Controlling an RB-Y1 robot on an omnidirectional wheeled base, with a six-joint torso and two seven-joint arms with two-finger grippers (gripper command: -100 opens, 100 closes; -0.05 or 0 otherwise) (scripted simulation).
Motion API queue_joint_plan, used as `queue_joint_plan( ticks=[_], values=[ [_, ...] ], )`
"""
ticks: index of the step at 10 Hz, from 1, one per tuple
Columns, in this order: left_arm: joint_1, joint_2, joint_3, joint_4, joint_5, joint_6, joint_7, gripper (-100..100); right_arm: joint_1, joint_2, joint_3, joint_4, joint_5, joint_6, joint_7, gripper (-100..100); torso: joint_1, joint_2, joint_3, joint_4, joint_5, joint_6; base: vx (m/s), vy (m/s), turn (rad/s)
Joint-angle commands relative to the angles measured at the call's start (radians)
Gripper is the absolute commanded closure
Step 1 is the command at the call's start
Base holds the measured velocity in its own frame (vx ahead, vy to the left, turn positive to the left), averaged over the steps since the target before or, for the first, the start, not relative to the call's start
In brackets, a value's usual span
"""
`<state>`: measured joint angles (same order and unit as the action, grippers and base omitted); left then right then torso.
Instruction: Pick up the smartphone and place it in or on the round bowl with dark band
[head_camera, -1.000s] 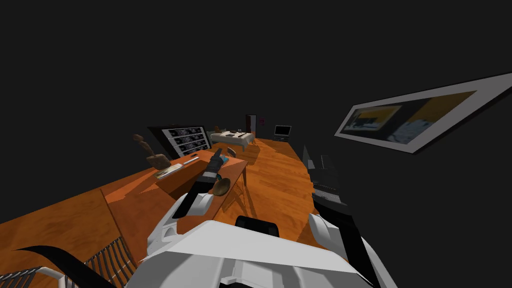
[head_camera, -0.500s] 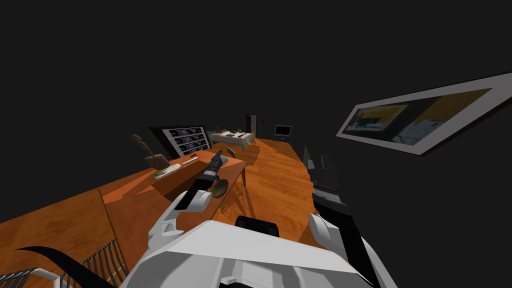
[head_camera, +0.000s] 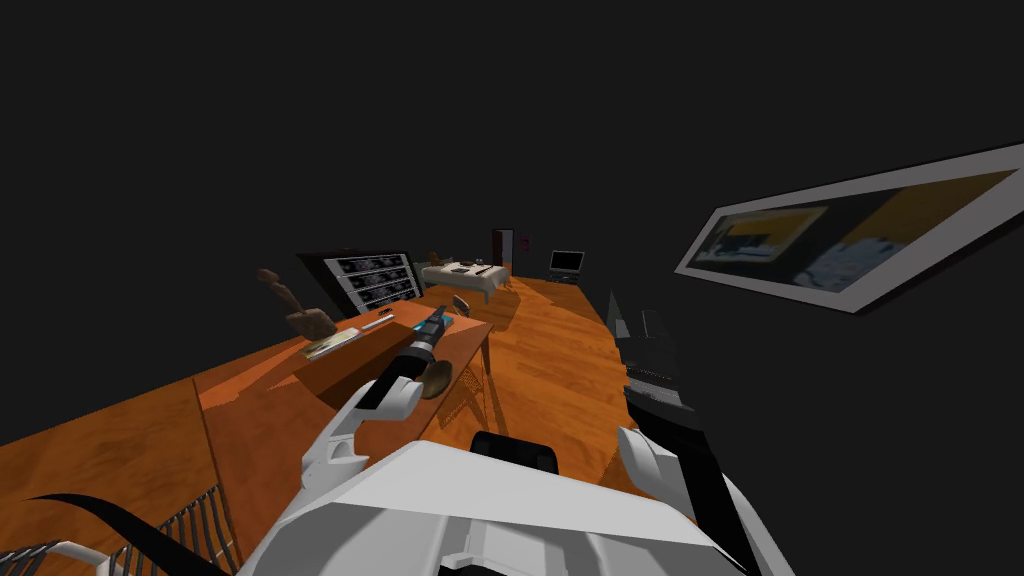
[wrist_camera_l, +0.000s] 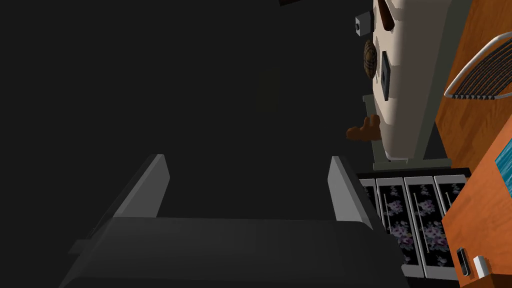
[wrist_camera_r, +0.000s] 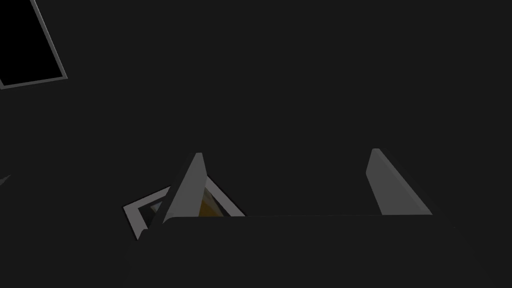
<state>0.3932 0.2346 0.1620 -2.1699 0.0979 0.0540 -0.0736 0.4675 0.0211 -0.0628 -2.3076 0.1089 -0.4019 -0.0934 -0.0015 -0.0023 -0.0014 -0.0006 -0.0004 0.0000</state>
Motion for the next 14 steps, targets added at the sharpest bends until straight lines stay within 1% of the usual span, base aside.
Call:
queue_joint_plan(
  ticks=[1,2,3,4,5,6,7,9,10,11,12,13,14],
  values=[
    [-0.015,0.019,0.021,0.026,0.029,0.050,-0.008,-100,0.000,0.000,0.000,0.000,0.000,0.000,0.000,0,0.000,0.000,0.000,0.000,0.000,0.000,0.034,-0.046,0.017],
    [-0.015,0.019,0.021,0.026,0.029,0.082,-0.008,-100,0.000,0.000,0.000,0.000,0.000,0.000,0.000,0,-0.001,0.000,0.000,0.000,0.000,0.000,0.034,-0.043,0.010],
    [-0.015,0.019,0.021,0.026,0.029,0.093,-0.008,-100,0.000,0.000,0.000,0.000,0.000,0.000,0.000,0,-0.001,0.000,0.000,0.000,0.000,0.000,0.019,-0.014,0.001],
    [-0.030,0.032,0.036,0.053,0.052,0.131,-0.017,-100,0.000,0.000,0.000,0.000,0.000,0.000,0.000,0,0.000,0.001,0.000,0.000,0.000,0.000,0.031,-0.025,0.009],
    [-0.030,0.032,0.036,0.053,0.052,0.153,-0.017,-100,0.000,0.000,0.000,0.000,0.000,0.000,0.000,0,0.000,0.000,0.000,0.000,0.000,0.000,0.034,-0.027,0.011],
    [-0.030,0.032,0.036,0.053,0.052,0.163,-0.017,-100,0.000,0.000,0.000,0.000,0.000,0.000,0.000,0,0.000,0.000,0.000,0.000,0.000,0.000,0.019,-0.011,0.002],
    [-0.046,0.046,0.051,0.082,0.076,0.206,-0.028,-100,0.000,0.000,0.000,0.000,0.000,0.000,0.000,0,0.001,0.001,0.000,0.000,0.000,0.000,0.033,-0.017,0.006],
    [-0.046,0.046,0.051,0.082,0.076,0.234,-0.028,-100,0.000,0.000,0.000,0.000,0.000,0.000,0.000,0,0.001,0.000,0.000,0.000,0.000,0.000,0.025,-0.019,0.005],
    [-0.062,0.060,0.066,0.112,0.101,0.270,-0.040,-100,0.000,0.000,0.000,0.000,0.000,0.000,0.000,0,0.001,0.001,0.000,0.000,0.000,0.000,0.024,-0.023,0.004],
    [-0.062,0.060,0.066,0.112,0.101,0.299,-0.040,-100,0.000,0.000,0.000,0.000,0.000,0.000,0.000,0,0.000,0.001,0.000,0.000,0.000,0.000,0.028,-0.026,0.005],
    [-0.062,0.060,0.066,0.112,0.101,0.306,-0.040,-100,0.000,0.000,0.000,0.000,0.000,0.000,0.000,0,0.000,0.000,0.000,0.000,0.000,0.000,0.017,-0.012,0.001],
    [-0.078,0.075,0.080,0.144,0.125,0.344,-0.053,-100,0.000,0.000,0.000,0.000,0.000,0.000,0.000,0,0.001,0.001,0.001,0.000,0.000,0.000,0.034,-0.013,0.002],
    [-0.078,0.075,0.080,0.144,0.125,0.364,-0.053,-100,0.000,0.000,0.000,0.000,0.000,0.000,0.000,0,0.001,0.000,0.000,0.000,0.000,0.000,0.032,-0.014,0.003]
  ],
)
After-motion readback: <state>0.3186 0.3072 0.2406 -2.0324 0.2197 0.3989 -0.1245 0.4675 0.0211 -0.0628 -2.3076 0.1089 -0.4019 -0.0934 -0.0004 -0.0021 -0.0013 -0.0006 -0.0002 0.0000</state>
